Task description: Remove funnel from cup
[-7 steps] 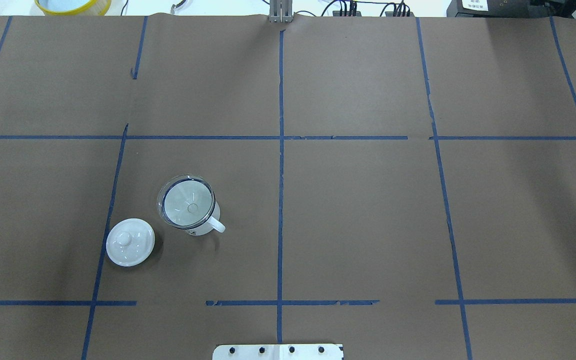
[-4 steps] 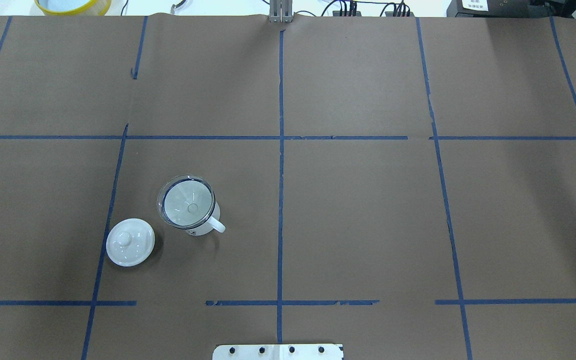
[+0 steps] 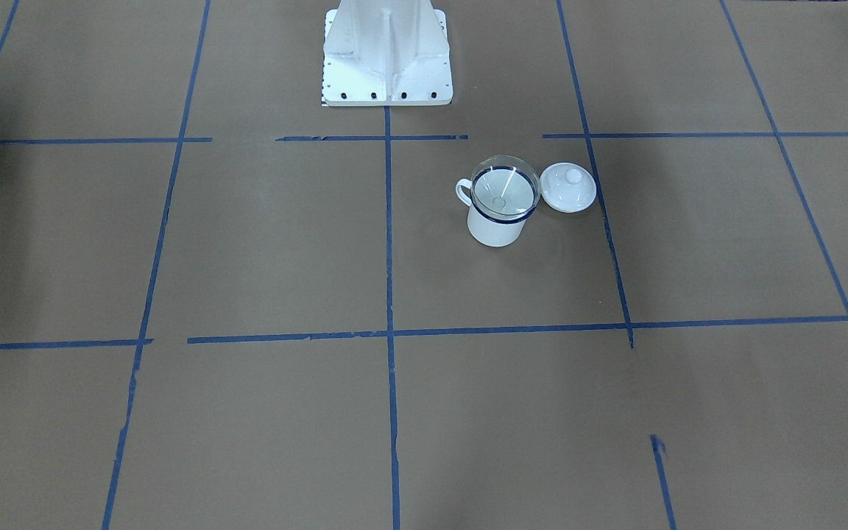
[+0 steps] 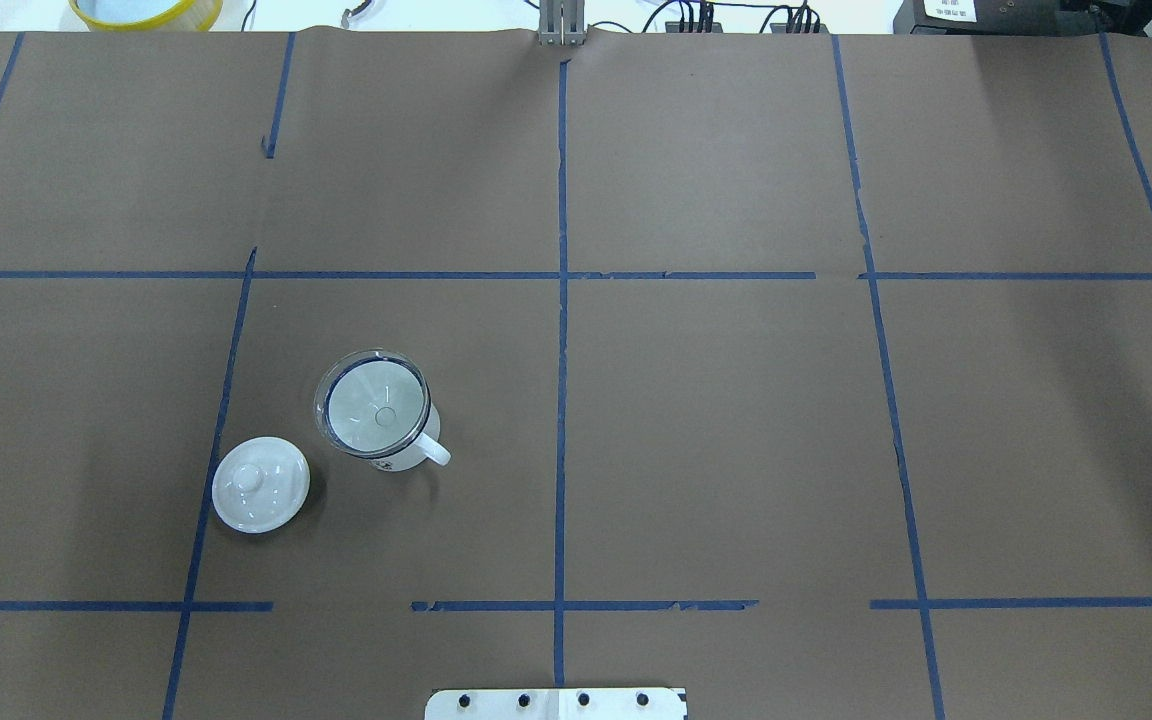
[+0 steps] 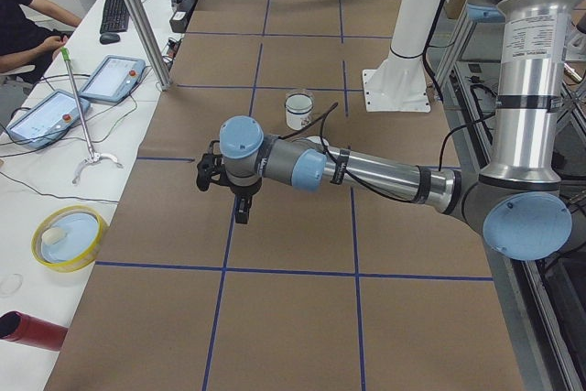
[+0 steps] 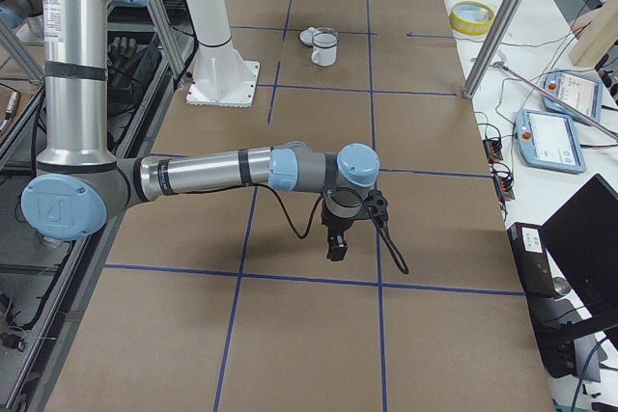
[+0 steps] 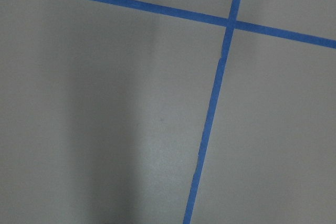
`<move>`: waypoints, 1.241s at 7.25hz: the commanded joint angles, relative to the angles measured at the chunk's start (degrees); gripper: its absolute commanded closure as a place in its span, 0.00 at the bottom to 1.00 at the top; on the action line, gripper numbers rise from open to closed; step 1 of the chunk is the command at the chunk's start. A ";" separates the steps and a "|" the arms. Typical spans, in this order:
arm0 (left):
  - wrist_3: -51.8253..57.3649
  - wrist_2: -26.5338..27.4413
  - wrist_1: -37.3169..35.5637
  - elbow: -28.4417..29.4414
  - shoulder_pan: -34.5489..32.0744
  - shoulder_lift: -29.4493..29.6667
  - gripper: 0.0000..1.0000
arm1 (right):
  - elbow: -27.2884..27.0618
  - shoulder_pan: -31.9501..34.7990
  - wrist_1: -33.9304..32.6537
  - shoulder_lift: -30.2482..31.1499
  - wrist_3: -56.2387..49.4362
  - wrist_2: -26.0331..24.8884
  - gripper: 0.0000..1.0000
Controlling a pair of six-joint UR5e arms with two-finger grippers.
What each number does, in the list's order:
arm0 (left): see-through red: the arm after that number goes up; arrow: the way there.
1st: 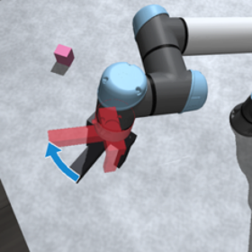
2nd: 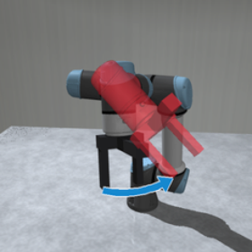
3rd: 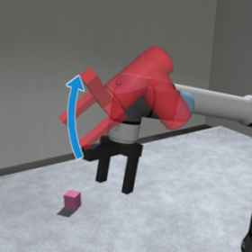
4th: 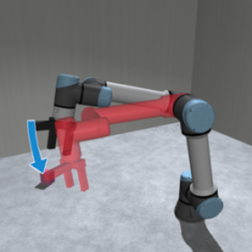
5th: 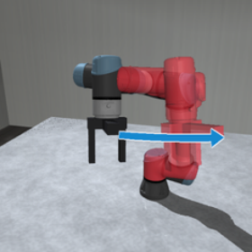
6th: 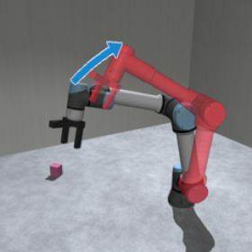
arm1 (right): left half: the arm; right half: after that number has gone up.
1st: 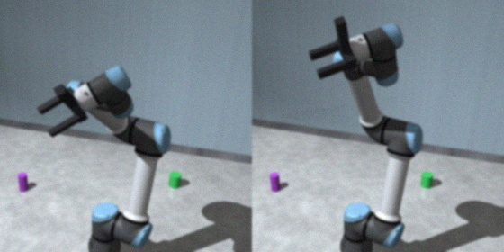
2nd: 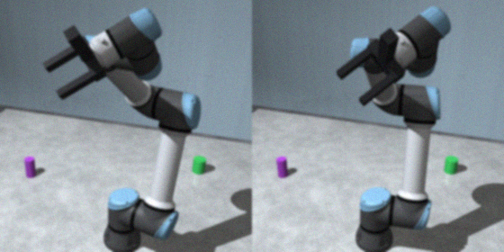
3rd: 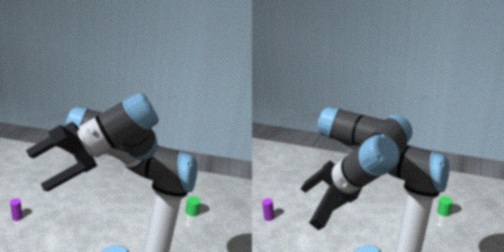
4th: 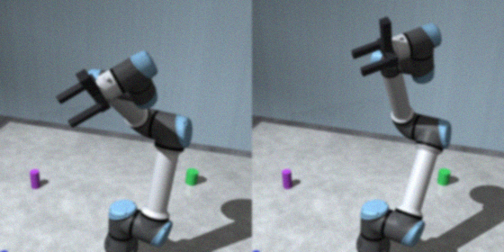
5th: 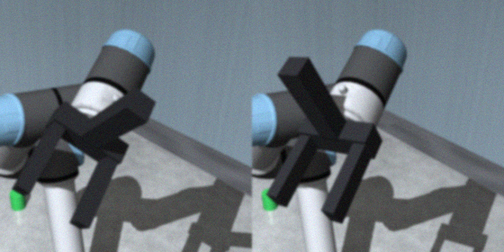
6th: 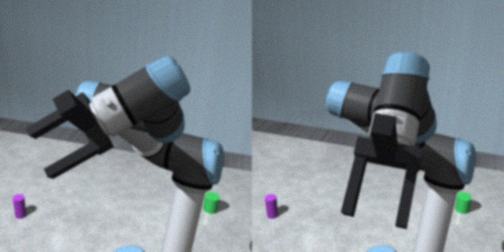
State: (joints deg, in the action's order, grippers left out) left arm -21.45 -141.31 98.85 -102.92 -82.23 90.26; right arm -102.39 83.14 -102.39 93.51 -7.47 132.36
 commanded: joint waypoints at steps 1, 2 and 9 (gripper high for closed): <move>-38.18 5.55 5.92 -8.84 16.42 3.93 0.00 | 0.00 0.00 0.00 0.01 0.00 0.00 0.00; -44.84 7.17 4.96 -10.18 21.71 7.36 0.00 | 0.00 0.00 0.00 0.01 0.08 0.00 0.00; -74.61 28.10 -15.97 -3.01 48.47 34.10 0.07 | 0.00 0.00 0.00 0.01 0.00 0.00 0.00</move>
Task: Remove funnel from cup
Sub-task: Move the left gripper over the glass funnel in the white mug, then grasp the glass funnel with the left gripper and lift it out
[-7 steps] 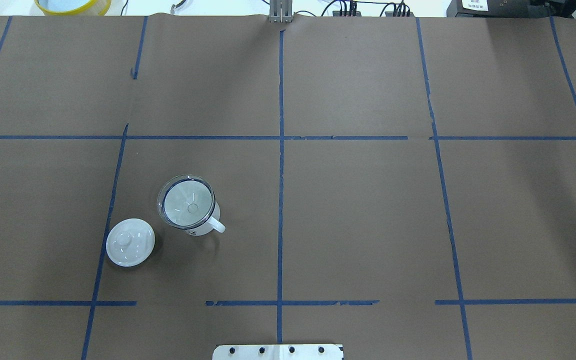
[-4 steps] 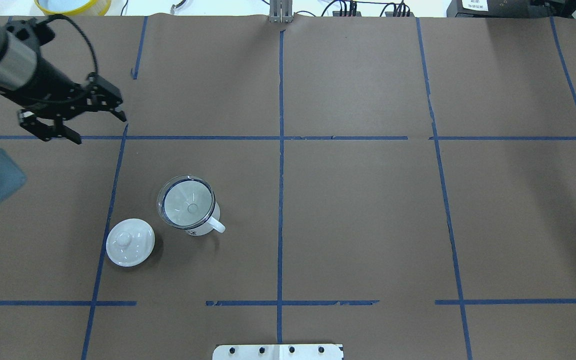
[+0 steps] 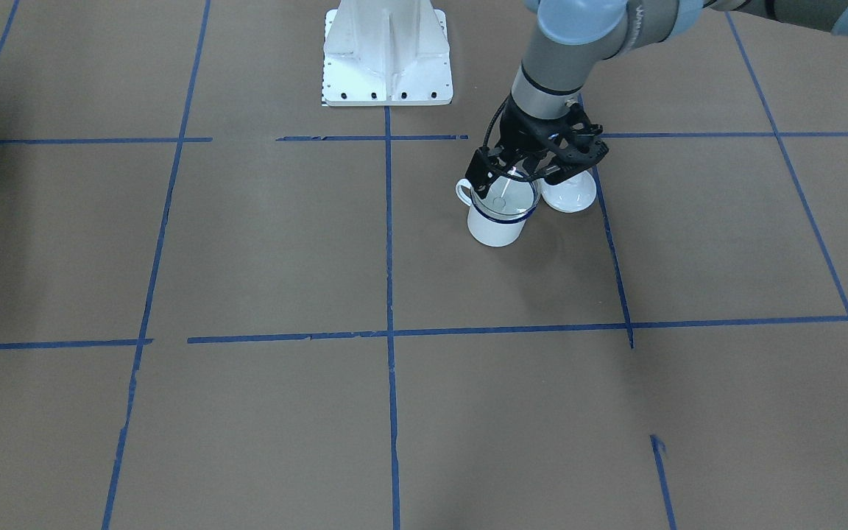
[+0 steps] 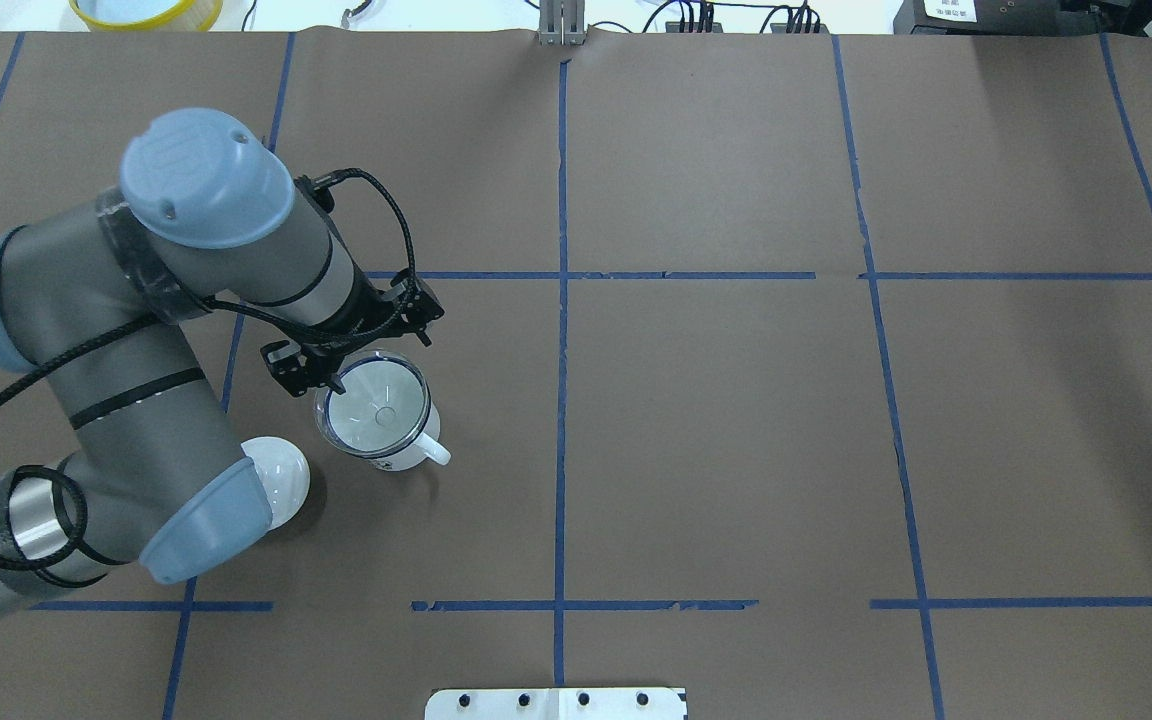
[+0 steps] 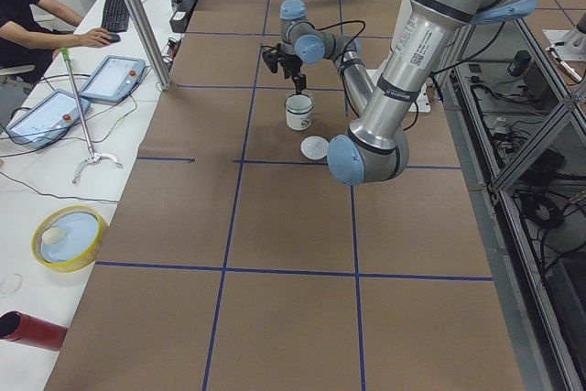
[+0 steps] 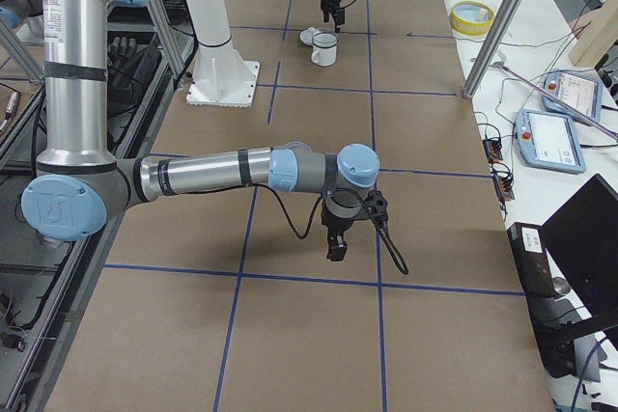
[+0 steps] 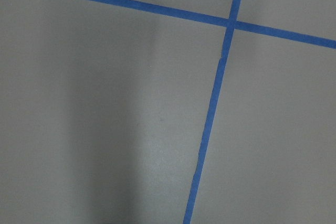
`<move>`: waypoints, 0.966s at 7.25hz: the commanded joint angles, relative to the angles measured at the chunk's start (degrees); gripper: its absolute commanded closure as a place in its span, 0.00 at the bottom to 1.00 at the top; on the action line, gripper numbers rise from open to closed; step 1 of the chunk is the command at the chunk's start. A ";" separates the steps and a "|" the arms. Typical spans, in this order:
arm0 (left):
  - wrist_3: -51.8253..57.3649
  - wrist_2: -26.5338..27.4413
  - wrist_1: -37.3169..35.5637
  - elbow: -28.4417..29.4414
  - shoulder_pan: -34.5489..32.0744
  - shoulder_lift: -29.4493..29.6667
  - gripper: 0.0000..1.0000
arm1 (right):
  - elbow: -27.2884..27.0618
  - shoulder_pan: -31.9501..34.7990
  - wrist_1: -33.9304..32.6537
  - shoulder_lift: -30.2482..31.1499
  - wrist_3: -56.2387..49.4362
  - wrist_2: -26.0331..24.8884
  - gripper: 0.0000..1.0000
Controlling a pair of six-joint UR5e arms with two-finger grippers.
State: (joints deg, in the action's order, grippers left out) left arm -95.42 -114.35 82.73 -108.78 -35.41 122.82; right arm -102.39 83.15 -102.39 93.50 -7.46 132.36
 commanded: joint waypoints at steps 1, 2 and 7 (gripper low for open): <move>-0.21 3.76 0.15 3.91 1.84 2.16 0.10 | 0.00 0.00 0.00 0.01 0.08 0.00 0.00; 0.32 5.44 0.32 4.36 2.01 2.16 0.11 | 0.00 0.00 0.00 0.01 0.08 0.00 0.00; 1.64 5.55 2.26 5.77 3.51 2.43 0.55 | 0.00 0.00 0.00 0.01 -0.01 0.00 0.00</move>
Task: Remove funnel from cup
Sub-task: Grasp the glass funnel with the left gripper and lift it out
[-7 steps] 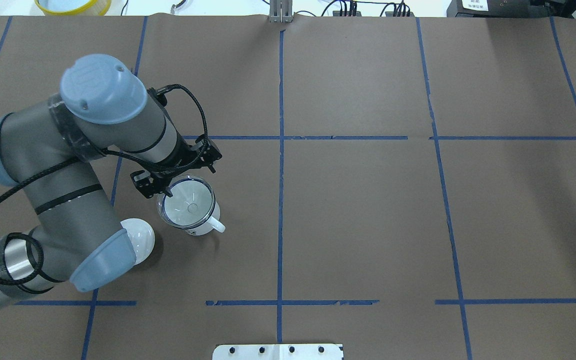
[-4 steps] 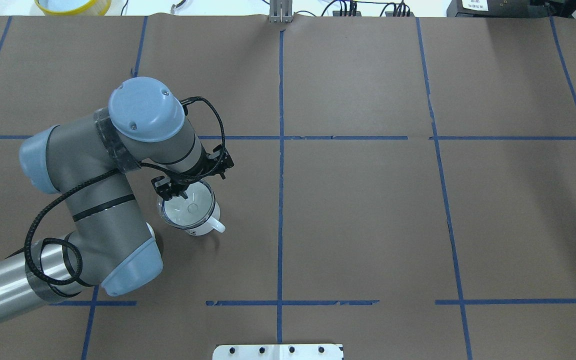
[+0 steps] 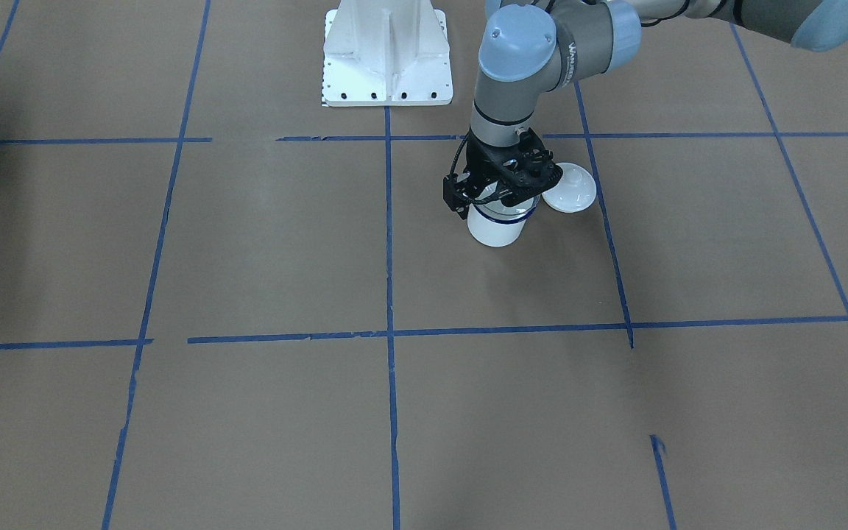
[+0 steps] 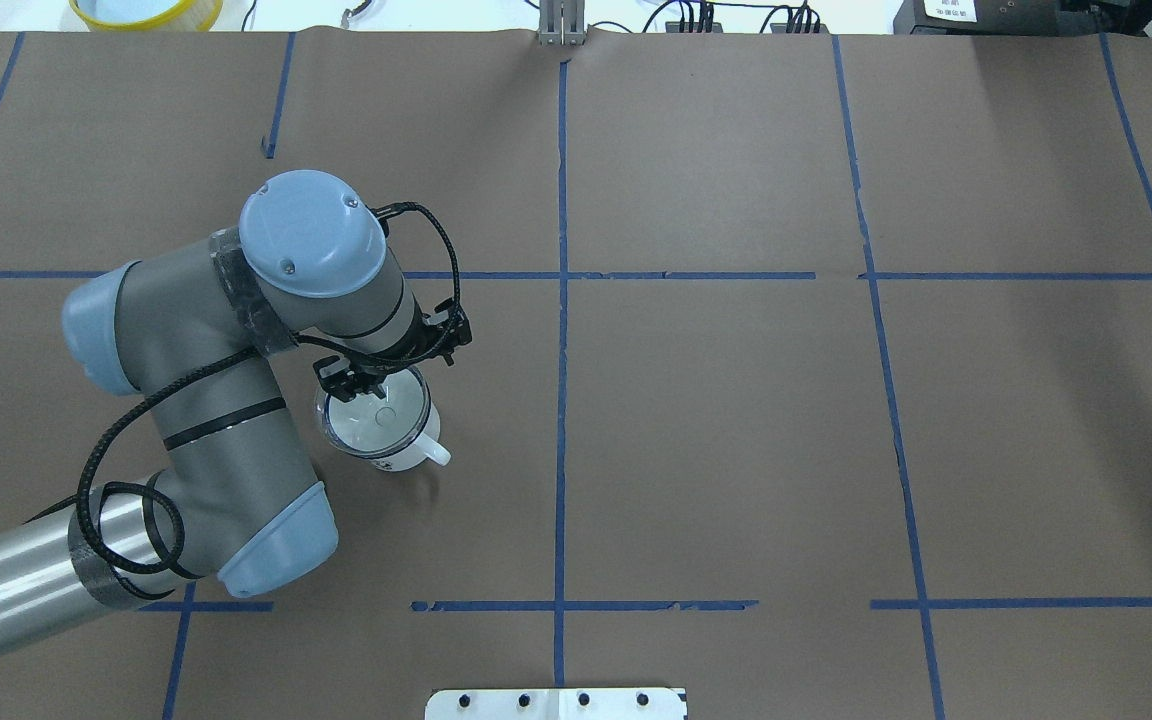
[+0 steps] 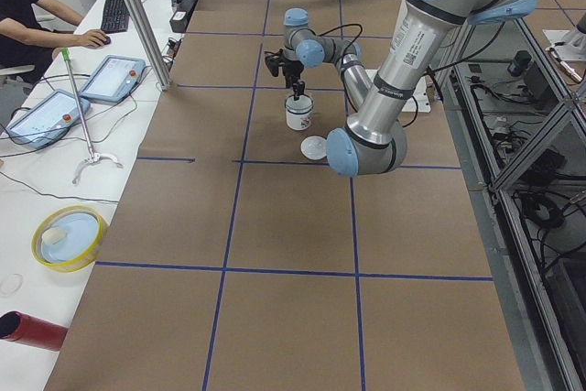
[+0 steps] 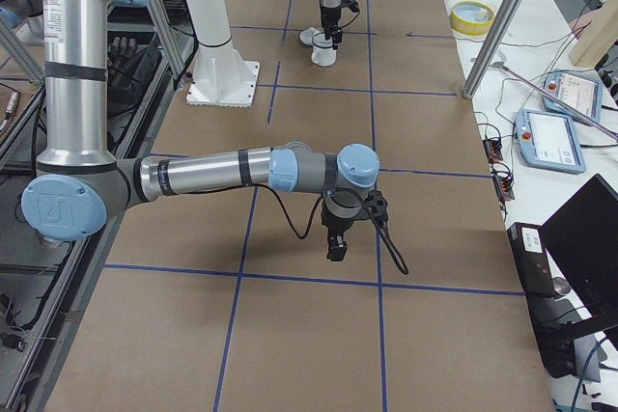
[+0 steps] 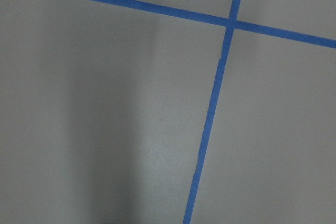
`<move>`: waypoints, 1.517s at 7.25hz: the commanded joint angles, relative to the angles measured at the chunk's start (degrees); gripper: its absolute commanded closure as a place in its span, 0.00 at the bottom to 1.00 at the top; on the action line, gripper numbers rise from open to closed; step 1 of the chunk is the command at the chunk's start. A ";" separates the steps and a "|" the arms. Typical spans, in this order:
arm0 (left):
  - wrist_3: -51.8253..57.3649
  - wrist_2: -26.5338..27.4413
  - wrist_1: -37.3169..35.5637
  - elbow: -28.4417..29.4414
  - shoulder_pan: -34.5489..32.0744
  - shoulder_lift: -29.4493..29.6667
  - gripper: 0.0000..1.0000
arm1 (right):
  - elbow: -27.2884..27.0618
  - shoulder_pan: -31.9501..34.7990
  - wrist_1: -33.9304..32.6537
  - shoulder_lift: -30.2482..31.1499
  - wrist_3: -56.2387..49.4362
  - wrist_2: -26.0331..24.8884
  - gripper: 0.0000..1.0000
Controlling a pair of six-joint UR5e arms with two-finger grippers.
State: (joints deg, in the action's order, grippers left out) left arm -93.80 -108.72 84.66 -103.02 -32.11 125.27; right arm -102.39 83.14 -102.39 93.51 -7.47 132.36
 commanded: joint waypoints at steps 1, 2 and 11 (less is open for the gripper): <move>0.02 -0.35 0.33 -0.17 0.20 0.06 0.90 | 0.00 0.00 0.00 0.00 0.08 0.00 0.00; 0.02 -0.35 0.33 -0.17 0.20 0.06 1.00 | 0.00 0.00 0.00 0.00 0.00 0.00 0.00; -2.04 1.67 11.00 4.33 -13.67 4.65 1.00 | 0.00 0.00 0.00 0.00 0.00 0.00 0.00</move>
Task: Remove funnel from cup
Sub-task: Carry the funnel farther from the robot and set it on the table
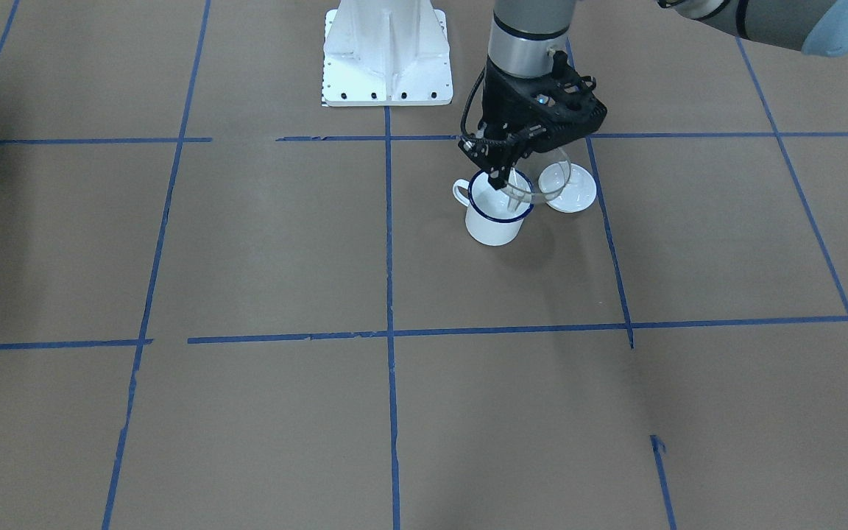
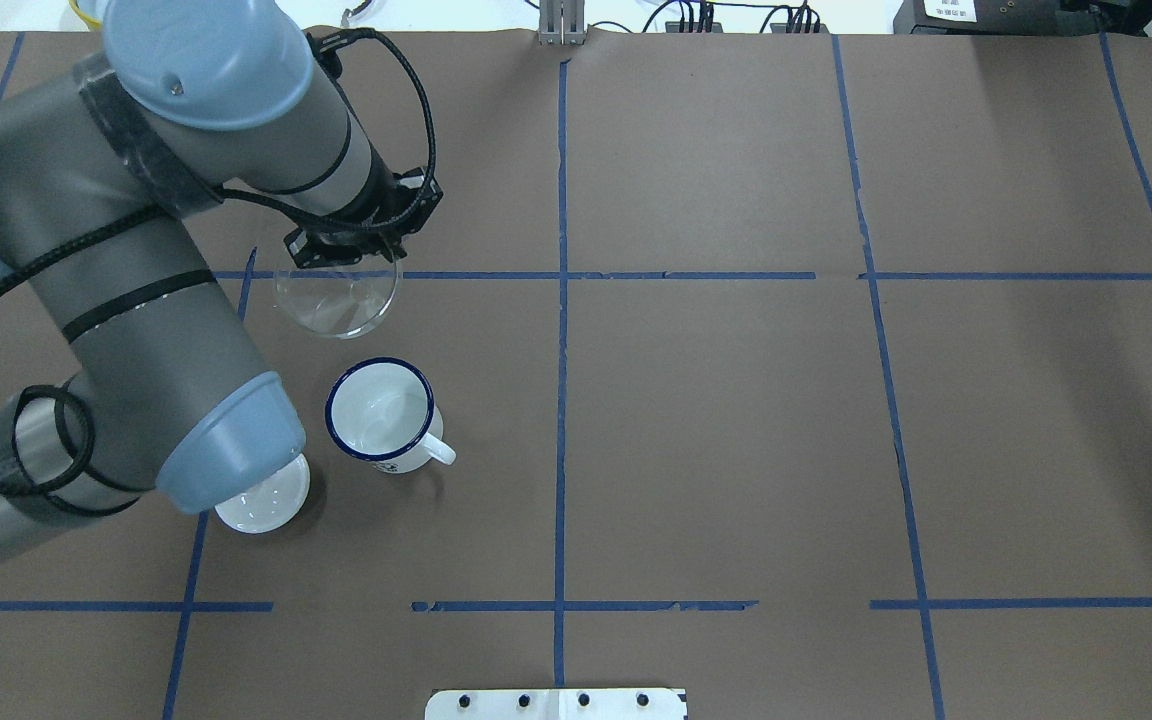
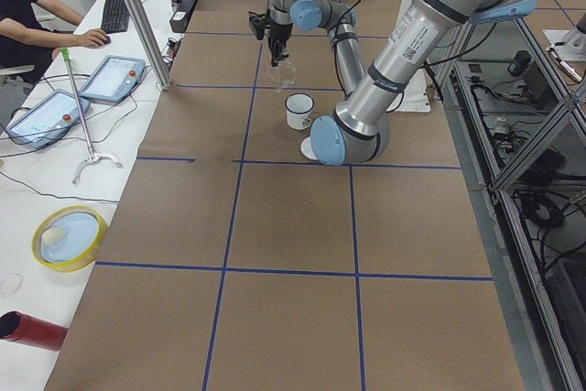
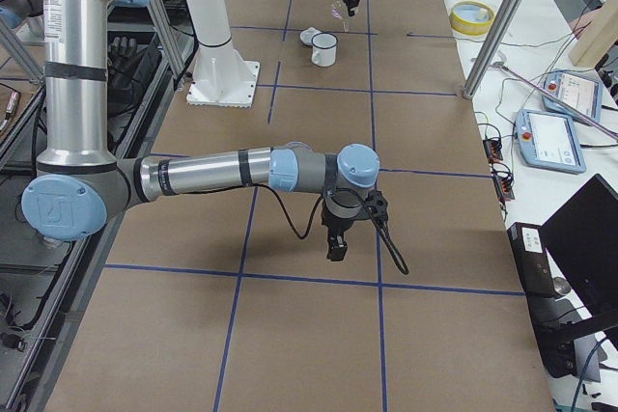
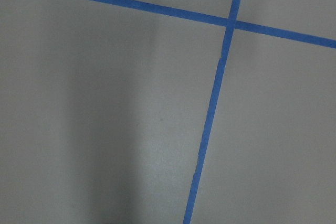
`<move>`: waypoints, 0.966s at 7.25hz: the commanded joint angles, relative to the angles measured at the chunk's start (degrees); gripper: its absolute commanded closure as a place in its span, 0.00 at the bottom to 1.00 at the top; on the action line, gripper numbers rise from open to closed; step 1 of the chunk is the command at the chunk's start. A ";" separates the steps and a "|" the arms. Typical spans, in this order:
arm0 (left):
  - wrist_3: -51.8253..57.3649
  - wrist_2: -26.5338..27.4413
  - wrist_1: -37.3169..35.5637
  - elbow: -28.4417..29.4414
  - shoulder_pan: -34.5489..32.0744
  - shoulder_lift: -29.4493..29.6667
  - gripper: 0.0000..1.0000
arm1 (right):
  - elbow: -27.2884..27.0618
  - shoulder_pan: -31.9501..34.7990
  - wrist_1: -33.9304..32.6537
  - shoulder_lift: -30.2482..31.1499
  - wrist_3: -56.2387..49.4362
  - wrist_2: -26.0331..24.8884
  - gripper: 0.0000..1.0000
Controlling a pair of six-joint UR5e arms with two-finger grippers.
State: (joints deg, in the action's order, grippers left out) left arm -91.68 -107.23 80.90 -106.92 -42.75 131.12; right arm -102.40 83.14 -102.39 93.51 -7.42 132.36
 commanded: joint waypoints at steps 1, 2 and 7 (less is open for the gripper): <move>-9.43 0.18 26.12 12.57 -3.65 -3.74 1.00 | 0.00 0.00 0.00 0.00 -0.05 0.00 0.00; -16.88 0.26 35.98 18.53 -3.74 -4.73 1.00 | 0.00 0.00 0.00 0.00 -0.05 0.00 0.00; -27.92 14.04 74.53 40.63 -2.96 -4.82 0.97 | 0.00 0.00 0.00 0.00 -0.05 0.00 0.00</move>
State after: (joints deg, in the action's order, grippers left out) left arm -117.47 -95.65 149.60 -69.51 -46.58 126.32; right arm -102.39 83.15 -102.39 93.51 -7.47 132.36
